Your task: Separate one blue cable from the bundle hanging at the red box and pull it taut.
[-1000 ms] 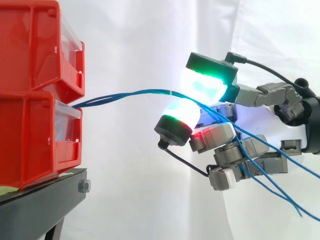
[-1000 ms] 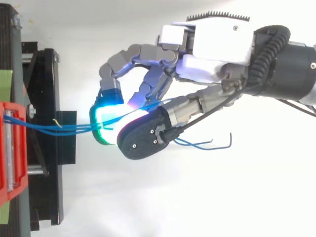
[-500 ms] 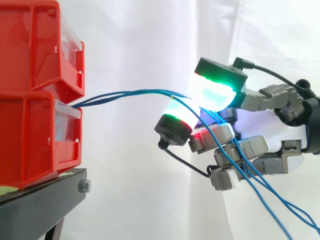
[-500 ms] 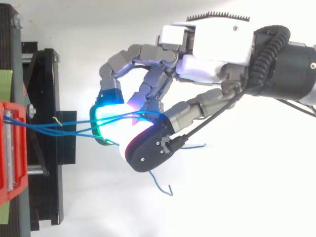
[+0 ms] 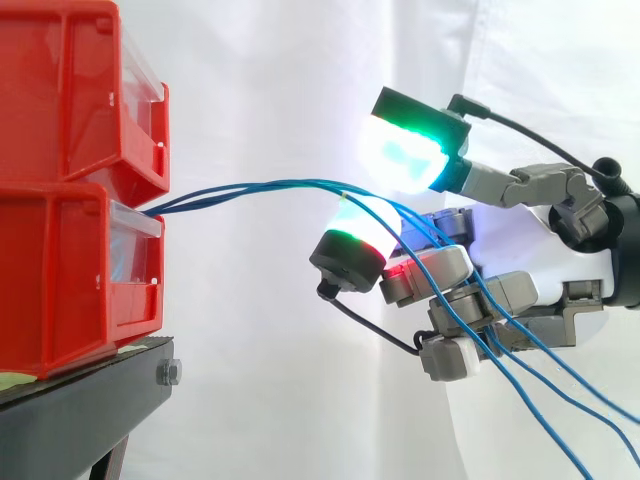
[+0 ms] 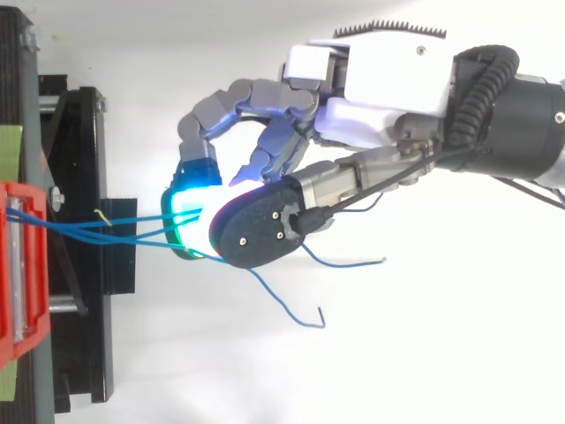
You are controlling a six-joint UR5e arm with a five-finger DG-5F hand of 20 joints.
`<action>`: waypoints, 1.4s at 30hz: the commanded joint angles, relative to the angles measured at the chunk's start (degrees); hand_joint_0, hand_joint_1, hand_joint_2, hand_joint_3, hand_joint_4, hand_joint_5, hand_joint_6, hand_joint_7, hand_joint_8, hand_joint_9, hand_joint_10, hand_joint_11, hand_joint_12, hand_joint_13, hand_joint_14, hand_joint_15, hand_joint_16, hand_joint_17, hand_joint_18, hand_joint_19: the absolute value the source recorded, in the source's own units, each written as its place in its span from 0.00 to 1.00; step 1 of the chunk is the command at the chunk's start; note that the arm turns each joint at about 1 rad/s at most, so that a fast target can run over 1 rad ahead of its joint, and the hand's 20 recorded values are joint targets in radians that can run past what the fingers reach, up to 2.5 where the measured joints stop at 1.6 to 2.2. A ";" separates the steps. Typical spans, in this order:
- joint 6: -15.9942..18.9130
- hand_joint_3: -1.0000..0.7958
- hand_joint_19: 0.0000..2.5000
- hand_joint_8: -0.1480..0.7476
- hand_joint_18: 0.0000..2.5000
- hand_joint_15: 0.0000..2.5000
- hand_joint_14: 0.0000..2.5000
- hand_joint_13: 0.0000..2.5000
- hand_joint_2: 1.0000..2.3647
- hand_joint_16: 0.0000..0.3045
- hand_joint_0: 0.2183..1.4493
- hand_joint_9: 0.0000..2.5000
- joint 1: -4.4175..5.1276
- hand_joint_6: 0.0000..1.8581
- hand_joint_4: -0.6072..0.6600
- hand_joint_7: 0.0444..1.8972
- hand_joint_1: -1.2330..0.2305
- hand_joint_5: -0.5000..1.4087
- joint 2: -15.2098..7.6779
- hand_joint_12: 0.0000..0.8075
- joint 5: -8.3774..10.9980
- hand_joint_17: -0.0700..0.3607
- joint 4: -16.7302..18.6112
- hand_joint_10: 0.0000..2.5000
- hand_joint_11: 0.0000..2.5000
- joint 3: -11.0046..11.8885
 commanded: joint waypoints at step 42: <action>0.01 0.37 0.38 0.44 0.38 0.77 0.13 0.47 0.01 0.13 0.36 0.42 0.00 0.46 0.54 0.65 0.26 0.16 0.01 0.35 0.00 0.37 0.00 0.00 0.67 0.00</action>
